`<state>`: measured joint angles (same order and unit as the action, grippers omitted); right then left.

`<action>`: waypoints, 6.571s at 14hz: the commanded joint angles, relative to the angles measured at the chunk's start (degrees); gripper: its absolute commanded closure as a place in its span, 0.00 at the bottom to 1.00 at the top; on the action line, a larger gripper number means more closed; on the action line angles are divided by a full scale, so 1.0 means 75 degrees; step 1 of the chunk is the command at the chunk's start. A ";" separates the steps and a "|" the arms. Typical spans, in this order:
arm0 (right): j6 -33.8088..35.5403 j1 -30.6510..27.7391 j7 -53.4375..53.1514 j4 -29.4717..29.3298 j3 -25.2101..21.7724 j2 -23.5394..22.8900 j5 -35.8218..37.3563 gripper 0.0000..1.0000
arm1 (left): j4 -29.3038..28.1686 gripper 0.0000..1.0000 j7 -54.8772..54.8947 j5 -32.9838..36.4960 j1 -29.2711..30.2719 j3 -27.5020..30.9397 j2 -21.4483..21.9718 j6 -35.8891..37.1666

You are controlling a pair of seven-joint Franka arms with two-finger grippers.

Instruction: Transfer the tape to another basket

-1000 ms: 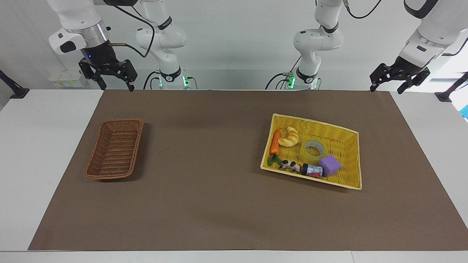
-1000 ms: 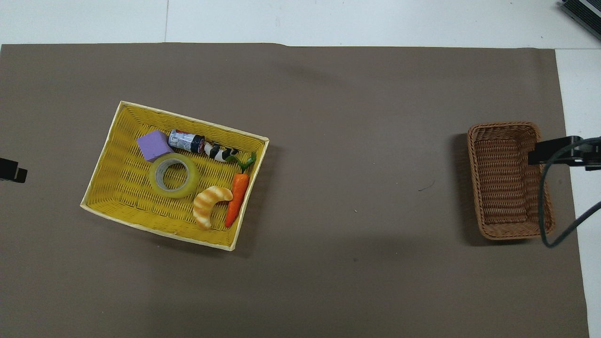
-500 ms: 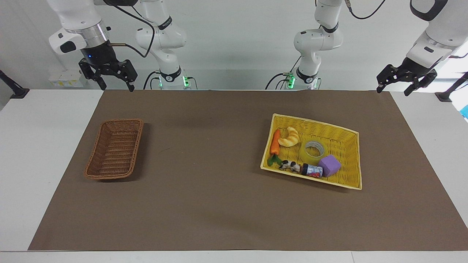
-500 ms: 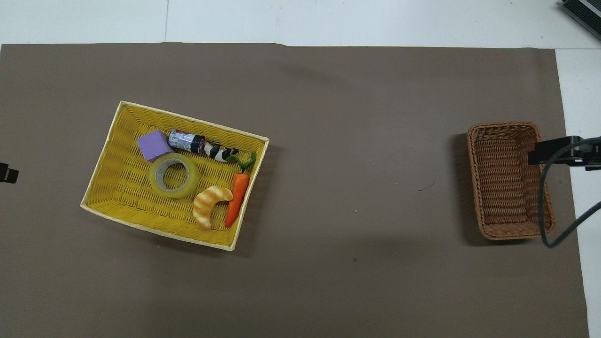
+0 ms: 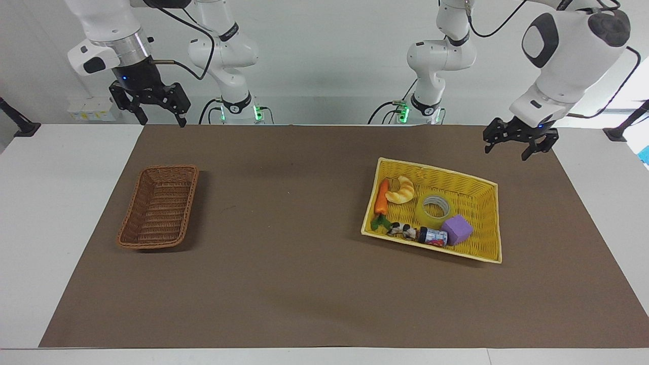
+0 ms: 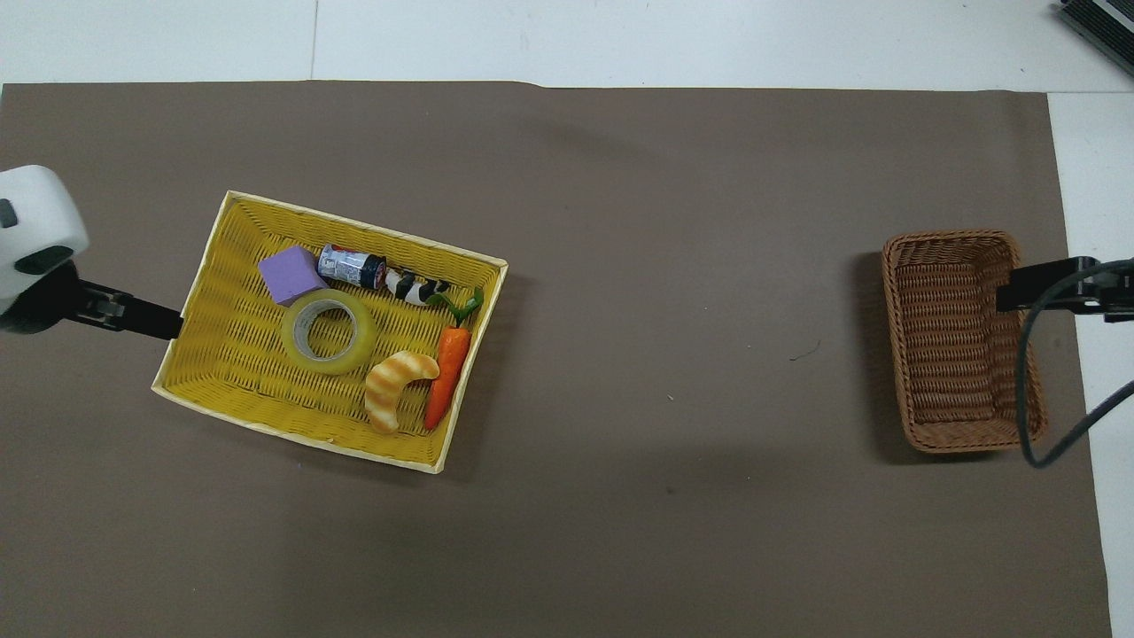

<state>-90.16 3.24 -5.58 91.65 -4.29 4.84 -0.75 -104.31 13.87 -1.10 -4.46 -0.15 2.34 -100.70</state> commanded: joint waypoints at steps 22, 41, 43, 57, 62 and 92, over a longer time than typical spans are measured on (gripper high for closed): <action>0.0069 -0.0092 0.0146 0.0026 0.0057 0.0047 0.0018 0.00 | -0.2241 0.62 -0.2154 0.0006 -0.0765 0.0126 -0.1730 -0.3705; 0.0069 -0.0092 0.0146 0.0026 0.0057 0.0047 0.0017 0.00 | 0.1472 1.00 -0.2224 -0.0029 -0.0530 0.0115 -0.1097 0.1073; 0.0069 -0.0092 0.0146 0.0026 0.0057 0.0047 0.0029 0.00 | 0.1859 1.00 -0.2585 -0.0099 -0.0577 0.0044 -0.1050 0.1554; -0.0318 0.0539 0.0218 0.0061 0.0268 0.0070 -0.0612 0.00 | 0.1615 1.00 -0.5283 -0.2863 -0.1337 -0.0787 -0.0323 0.0575; -0.0610 0.1018 -0.0228 0.0377 0.0315 -0.0047 -0.2408 0.00 | 0.0632 1.00 -0.5283 -0.4350 -0.2251 -0.0800 -0.0417 -0.1755; -0.1490 0.0894 -0.0265 0.1432 0.0209 0.0011 -0.4143 1.00 | 0.0606 0.00 -0.8917 -0.4365 -0.3205 -0.0694 -0.0183 -0.2549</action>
<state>-102.45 12.37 -9.83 102.52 -2.72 4.62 -30.90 -100.01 -53.23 -33.81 -31.62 -5.10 0.27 -124.94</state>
